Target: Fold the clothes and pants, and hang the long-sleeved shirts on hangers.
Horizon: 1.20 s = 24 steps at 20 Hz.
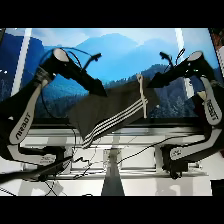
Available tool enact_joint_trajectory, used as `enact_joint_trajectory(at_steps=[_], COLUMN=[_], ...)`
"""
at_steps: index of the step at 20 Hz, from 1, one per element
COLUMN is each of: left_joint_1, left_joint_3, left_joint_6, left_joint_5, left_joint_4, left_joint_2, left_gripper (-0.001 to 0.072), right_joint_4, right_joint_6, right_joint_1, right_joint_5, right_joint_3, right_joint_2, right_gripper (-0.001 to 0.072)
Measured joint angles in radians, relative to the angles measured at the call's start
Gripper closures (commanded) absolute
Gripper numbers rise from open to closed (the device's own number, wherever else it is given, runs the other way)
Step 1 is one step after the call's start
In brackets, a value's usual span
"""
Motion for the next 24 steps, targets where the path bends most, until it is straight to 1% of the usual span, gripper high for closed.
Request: enact_joint_trajectory(at_steps=[2,4,6,9,12,14,18,19,20,21,22,23,24], left_joint_1=[0.039,0.081,0.128,0.225,0.332,0.389,0.433,0.437,0.439,0.441,0.444,0.445,0.446], left_joint_3=[0.068,0.127,0.160,0.185,0.193,0.196,0.198,0.198,0.198,0.198,0.198,0.198,0.198], left_joint_6=[0.000,0.000,0.000,0.000,0.000,0.000,0.000,0.000,0.000,0.000,0.000,0.000,0.000], left_joint_5=[-0.028,-0.035,-0.013,0.069,0.139,0.167,0.192,0.195,0.197,0.198,0.200,0.200,0.202], left_joint_4=[0.000,0.036,0.119,0.277,0.366,0.398,0.423,0.425,0.427,0.429,0.430,0.430,0.431], left_joint_2=[0.032,0.088,0.161,0.294,0.403,0.447,0.471,0.471,0.470,0.469,0.468,0.466,0.465], left_gripper=[0.0699,0.0699,0.0698,0.0697,0.0697,0.0696,0.0696,0.0696,0.0696,0.0696,0.0697,0.0696,0.0696], right_joint_4=[-0.050,-0.145,-0.269,-0.480,-0.666,-0.759,-0.890,-0.905,-0.916,-0.927,-0.932,-0.930,-0.923], right_joint_6=[0.085,0.180,0.284,0.426,0.557,0.623,0.685,0.692,0.700,0.713,0.727,0.739,0.748], right_joint_1=[-0.021,-0.062,-0.120,-0.243,-0.404,-0.525,-0.793,-0.858,-0.911,-0.957,-0.993,-1.017,-1.036], right_joint_5=[-0.034,-0.074,-0.114,-0.137,-0.104,-0.061,0.038,0.056,0.069,0.076,0.076,0.076,0.073], right_joint_3=[0.045,0.086,0.113,0.132,0.140,0.142,0.143,0.143,0.143,0.143,0.144,0.144,0.144], right_joint_2=[0.098,0.207,0.319,0.481,0.607,0.668,0.734,0.741,0.747,0.750,0.752,0.754,0.754], right_gripper=[0.0690,0.0690,0.0690,0.0690,0.0690,0.0690,0.0689,0.0672,0.0567,0.0384,0.0250,0.0231,0.0232])
